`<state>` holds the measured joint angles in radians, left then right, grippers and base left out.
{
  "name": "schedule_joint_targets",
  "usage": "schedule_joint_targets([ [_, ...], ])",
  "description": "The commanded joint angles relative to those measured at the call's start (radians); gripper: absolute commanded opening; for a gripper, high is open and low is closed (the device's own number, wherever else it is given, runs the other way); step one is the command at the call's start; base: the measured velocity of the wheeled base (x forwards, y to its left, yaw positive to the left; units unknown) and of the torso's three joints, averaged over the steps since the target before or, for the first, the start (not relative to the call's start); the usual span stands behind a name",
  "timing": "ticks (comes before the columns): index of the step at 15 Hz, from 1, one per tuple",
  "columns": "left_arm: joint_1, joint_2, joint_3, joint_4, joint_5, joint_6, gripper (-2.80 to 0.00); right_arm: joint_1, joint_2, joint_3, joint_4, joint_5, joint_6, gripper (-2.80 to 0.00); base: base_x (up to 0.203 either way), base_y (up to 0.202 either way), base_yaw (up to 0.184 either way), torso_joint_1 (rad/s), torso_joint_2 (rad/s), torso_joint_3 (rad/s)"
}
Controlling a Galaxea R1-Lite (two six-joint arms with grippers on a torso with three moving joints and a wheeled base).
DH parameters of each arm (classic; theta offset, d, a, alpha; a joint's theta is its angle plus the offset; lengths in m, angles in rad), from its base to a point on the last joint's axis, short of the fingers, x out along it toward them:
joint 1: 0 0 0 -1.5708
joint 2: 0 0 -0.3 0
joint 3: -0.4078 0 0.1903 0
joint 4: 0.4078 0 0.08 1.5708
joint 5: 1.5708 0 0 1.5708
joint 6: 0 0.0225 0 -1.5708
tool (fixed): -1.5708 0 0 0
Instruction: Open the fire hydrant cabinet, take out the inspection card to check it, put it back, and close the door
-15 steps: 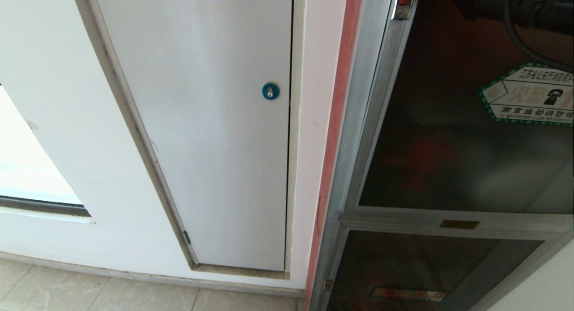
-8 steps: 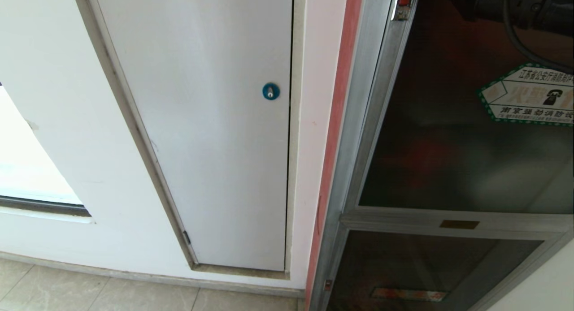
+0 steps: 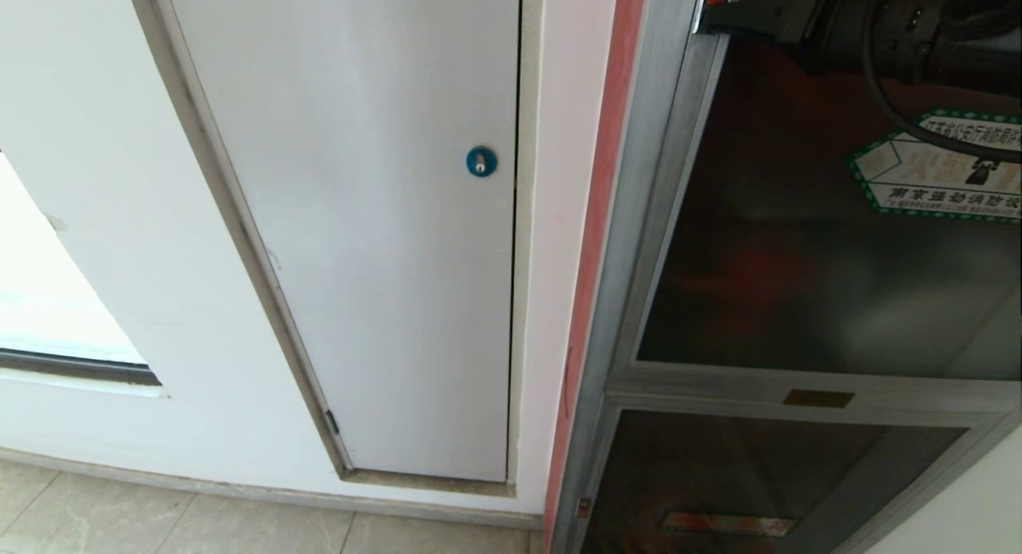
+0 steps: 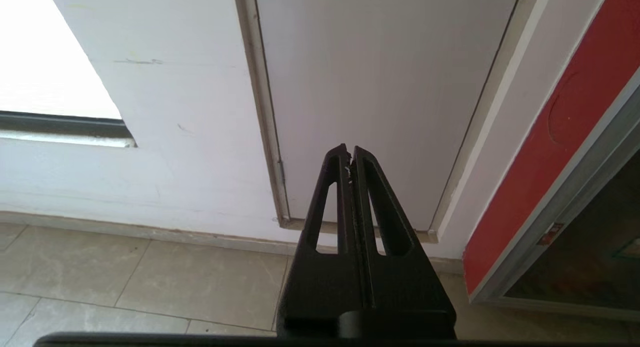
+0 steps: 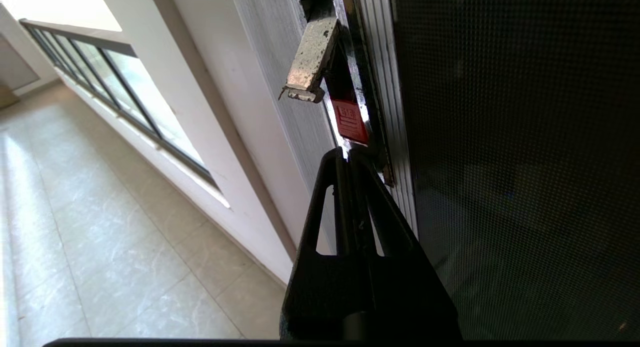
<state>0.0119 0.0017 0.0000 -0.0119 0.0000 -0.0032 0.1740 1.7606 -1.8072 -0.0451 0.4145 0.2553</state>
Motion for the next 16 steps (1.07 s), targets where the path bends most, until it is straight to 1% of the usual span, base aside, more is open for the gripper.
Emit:
schedule_joint_targets([
  [1, 0.000, 0.001, 0.005, 0.000, 0.001, 0.000, -2.80, 0.001, 0.003, 0.002, -0.010, 0.001, 0.002, -2.80, 0.000, 0.000, 0.000, 0.000, 0.00, 0.000],
  [11, 0.000, 0.001, 0.005, 0.000, 0.001, 0.000, -2.80, 0.010, -0.107, 0.101, -0.012, 0.010, 0.033, -2.80, 0.000, 0.000, 0.000, 0.000, 0.00, 0.000],
  [14, 0.000, 0.001, 0.005, 0.000, 0.002, 0.000, -2.80, 0.016, -0.137, 0.098, -0.013, 0.010, 0.039, -2.80, 0.000, 0.000, 0.000, 0.000, 0.00, 0.000],
  [16, 0.000, 0.001, 0.005, 0.000, 0.000, 0.000, -2.80, 0.035, -0.164, 0.097, -0.013, 0.008, 0.035, -2.80, 0.000, 0.000, 0.000, 0.000, 0.00, 0.000],
])
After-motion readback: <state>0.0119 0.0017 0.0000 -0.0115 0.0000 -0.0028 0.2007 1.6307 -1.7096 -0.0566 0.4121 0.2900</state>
